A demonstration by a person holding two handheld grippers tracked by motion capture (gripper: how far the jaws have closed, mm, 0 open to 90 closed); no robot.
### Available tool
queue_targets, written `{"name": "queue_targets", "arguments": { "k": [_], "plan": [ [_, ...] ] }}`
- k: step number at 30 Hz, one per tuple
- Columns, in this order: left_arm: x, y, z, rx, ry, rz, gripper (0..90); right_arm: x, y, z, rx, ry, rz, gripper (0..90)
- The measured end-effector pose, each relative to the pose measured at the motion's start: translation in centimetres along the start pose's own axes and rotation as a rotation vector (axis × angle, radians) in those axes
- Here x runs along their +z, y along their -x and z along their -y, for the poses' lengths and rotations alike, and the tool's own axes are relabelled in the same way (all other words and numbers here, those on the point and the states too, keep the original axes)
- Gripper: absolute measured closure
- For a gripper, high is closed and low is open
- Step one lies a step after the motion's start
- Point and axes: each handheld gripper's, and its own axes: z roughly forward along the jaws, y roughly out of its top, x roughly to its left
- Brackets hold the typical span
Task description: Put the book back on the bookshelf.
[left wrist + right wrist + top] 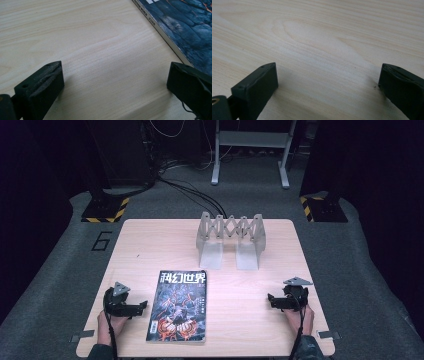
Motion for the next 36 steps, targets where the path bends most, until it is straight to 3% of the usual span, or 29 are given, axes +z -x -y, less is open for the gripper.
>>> {"name": "queue_targets", "arguments": {
  "k": [10,15,18,20,22,29,31,36],
  "plan": [
    [-0.3,-0.4,-0.1,-0.031,0.011,0.013,0.2,-0.1,0.1,0.0,-0.015,-0.003,-0.002,3.1],
    [-1.3,-0.7,-0.7,-0.066,0.046,0.035,0.2,-0.1,0.1,0.0,-0.013,-0.006,0.001,3.5],
    [-1.7,-0.3,-1.2,-0.059,0.065,0.056,0.2,-0.1,0.1,0.0,-0.011,-0.006,0.004,3.7],
    [-1.9,0.2,-1.5,-0.053,0.067,0.066,0.2,-0.1,0.1,0.0,-0.011,-0.006,0.004,3.8],
    [-1.8,1.0,-1.9,-0.051,0.058,0.109,0.2,-0.1,0.2,0.0,-0.015,-0.004,0.005,4.0],
    [-0.8,3.3,-2.4,-0.023,0.043,0.147,0.2,-0.1,0.1,0.0,-0.005,-0.006,0.007,4.3],
    [-0.4,4.1,-2.6,0.003,0.009,0.167,0.2,-0.1,0.1,0.0,-0.005,-0.005,0.006,4.3],
    [0.6,5.5,-2.8,0.030,-0.021,0.183,0.2,-0.1,0.1,0.0,-0.007,-0.004,0.007,4.3]
  ]
}}
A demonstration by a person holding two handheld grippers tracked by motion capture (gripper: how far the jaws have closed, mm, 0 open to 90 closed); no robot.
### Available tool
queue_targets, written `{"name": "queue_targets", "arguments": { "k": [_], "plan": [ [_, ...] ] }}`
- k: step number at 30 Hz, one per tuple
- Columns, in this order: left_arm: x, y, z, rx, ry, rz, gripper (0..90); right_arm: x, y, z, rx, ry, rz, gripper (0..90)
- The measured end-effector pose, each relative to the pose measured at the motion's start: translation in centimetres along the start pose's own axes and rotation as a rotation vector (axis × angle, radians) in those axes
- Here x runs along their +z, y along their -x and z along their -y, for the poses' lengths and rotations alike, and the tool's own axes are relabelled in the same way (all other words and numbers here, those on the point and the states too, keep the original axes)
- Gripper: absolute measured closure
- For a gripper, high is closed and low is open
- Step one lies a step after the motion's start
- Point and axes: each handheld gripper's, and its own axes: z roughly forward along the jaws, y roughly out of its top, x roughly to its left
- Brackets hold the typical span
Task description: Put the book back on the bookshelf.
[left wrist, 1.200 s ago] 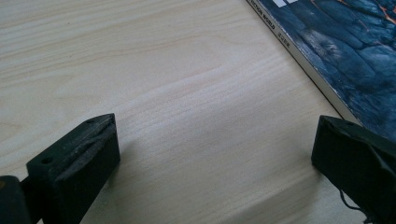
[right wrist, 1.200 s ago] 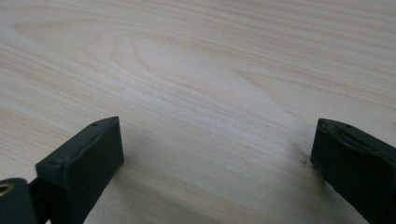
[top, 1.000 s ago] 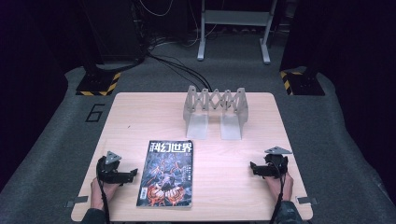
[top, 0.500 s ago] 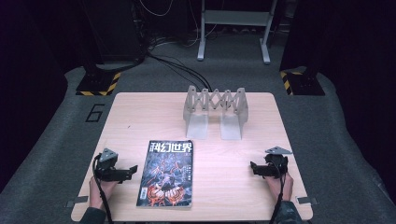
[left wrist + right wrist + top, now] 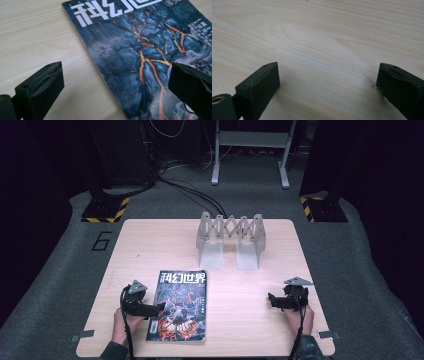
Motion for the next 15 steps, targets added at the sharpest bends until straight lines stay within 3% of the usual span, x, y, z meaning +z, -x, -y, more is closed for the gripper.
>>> {"name": "queue_targets", "arguments": {
  "k": [9,15],
  "plan": [
    [1.4,1.6,0.1,0.048,-0.037,-0.012,0.6,0.0,0.0,0.0,0.006,-0.001,0.001,4.5],
    [1.6,2.4,0.2,0.055,-0.035,-0.012,0.8,0.0,0.0,0.0,0.006,0.000,0.001,4.7]
  ]
}}
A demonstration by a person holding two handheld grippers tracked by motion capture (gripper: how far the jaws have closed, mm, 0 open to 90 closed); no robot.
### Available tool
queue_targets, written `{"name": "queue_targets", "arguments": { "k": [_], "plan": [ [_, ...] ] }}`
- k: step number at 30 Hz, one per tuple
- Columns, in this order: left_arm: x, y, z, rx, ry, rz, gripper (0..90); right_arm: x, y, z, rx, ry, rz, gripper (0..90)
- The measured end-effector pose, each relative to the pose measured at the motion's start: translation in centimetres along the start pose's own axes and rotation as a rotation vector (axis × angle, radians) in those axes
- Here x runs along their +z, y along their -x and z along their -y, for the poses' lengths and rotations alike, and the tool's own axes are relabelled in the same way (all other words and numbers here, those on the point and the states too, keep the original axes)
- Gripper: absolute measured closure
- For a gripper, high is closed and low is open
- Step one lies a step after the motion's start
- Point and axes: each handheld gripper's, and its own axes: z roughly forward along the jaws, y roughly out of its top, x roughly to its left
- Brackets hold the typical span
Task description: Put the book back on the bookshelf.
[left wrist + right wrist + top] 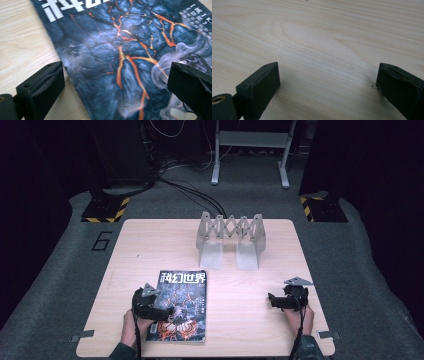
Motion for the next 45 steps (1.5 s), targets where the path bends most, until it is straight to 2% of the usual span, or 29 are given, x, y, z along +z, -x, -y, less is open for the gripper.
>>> {"name": "queue_targets", "arguments": {
  "k": [5,7,13,17,19,21,22,29,35,37,41,45],
  "plan": [
    [0.0,0.5,0.1,-0.022,0.009,-0.014,1.0,0.0,0.0,0.0,0.001,0.000,0.000,4.7],
    [0.0,0.7,0.1,-0.015,0.003,-0.021,1.0,0.0,0.0,0.0,0.000,0.000,0.000,4.8],
    [0.5,2.3,-0.4,-0.021,-0.008,-0.031,1.0,0.0,0.0,0.0,-0.002,0.002,0.001,5.0],
    [0.6,2.7,-0.7,-0.015,-0.016,-0.040,1.2,0.0,0.0,0.0,0.002,0.000,0.002,5.0],
    [0.8,3.2,-0.8,-0.030,-0.008,-0.045,1.3,0.0,0.0,0.0,0.002,0.000,0.002,5.1],
    [1.1,3.8,-1.0,-0.023,-0.010,-0.050,1.7,0.0,0.0,0.0,0.000,0.002,0.001,5.1],
    [1.1,3.9,-1.2,-0.024,-0.020,-0.043,1.7,0.0,0.0,0.0,0.002,0.000,0.002,5.1],
    [1.8,5.2,-1.7,-0.020,-0.009,-0.037,1.8,0.0,0.0,0.0,0.002,0.001,0.002,5.1],
    [2.3,6.2,-2.2,0.002,-0.019,-0.028,1.8,0.0,0.0,0.0,0.002,0.000,0.002,5.3],
    [2.5,6.6,-2.3,-0.009,-0.016,-0.034,1.8,0.0,0.0,0.0,0.002,0.001,0.002,5.3],
    [3.0,7.4,-2.7,0.006,-0.009,-0.027,1.8,0.0,0.0,0.0,-0.001,0.002,0.002,5.3],
    [3.3,8.1,-3.0,-0.008,-0.011,-0.026,1.8,0.0,0.0,0.0,0.001,0.001,0.002,5.3]
  ]
}}
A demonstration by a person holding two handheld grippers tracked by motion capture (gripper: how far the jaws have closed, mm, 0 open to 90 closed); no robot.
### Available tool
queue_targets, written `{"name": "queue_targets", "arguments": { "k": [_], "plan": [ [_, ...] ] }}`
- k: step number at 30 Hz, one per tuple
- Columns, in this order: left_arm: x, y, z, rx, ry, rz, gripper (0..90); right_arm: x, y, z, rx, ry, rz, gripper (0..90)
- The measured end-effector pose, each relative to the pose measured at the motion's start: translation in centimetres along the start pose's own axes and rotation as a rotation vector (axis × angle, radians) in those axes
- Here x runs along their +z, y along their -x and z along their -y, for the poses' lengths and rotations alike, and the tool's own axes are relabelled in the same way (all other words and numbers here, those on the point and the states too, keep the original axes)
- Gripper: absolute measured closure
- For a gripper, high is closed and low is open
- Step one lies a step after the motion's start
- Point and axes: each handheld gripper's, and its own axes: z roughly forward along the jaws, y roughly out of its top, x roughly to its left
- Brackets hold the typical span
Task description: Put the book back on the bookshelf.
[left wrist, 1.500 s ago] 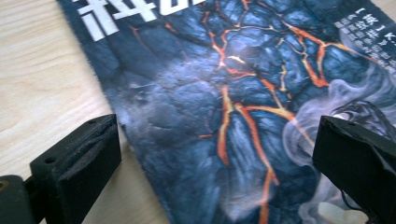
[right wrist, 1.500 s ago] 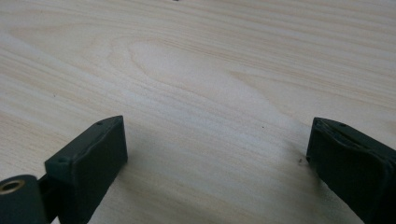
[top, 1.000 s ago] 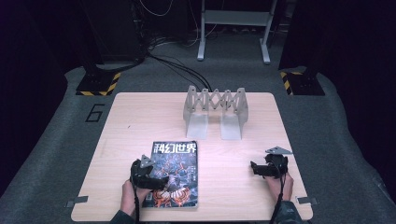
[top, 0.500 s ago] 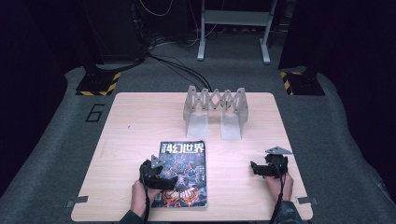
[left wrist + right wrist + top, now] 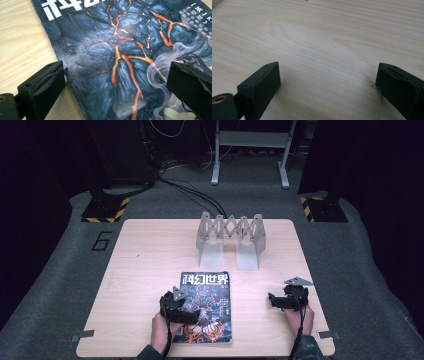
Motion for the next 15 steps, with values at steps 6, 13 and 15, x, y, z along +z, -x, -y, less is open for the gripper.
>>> {"name": "queue_targets", "arguments": {
  "k": [6,13,15],
  "plan": [
    [0.6,1.2,-0.5,0.012,0.002,-0.004,1.8,0.0,0.0,0.0,0.001,0.000,0.000,5.5],
    [0.3,0.4,-0.5,0.022,0.009,-0.003,0.2,0.0,0.0,0.0,-0.005,0.002,0.000,5.7],
    [-0.6,-0.8,-0.2,-0.034,0.066,-0.031,0.2,0.0,0.0,0.0,-0.004,0.003,0.000,5.9]
  ]
}}
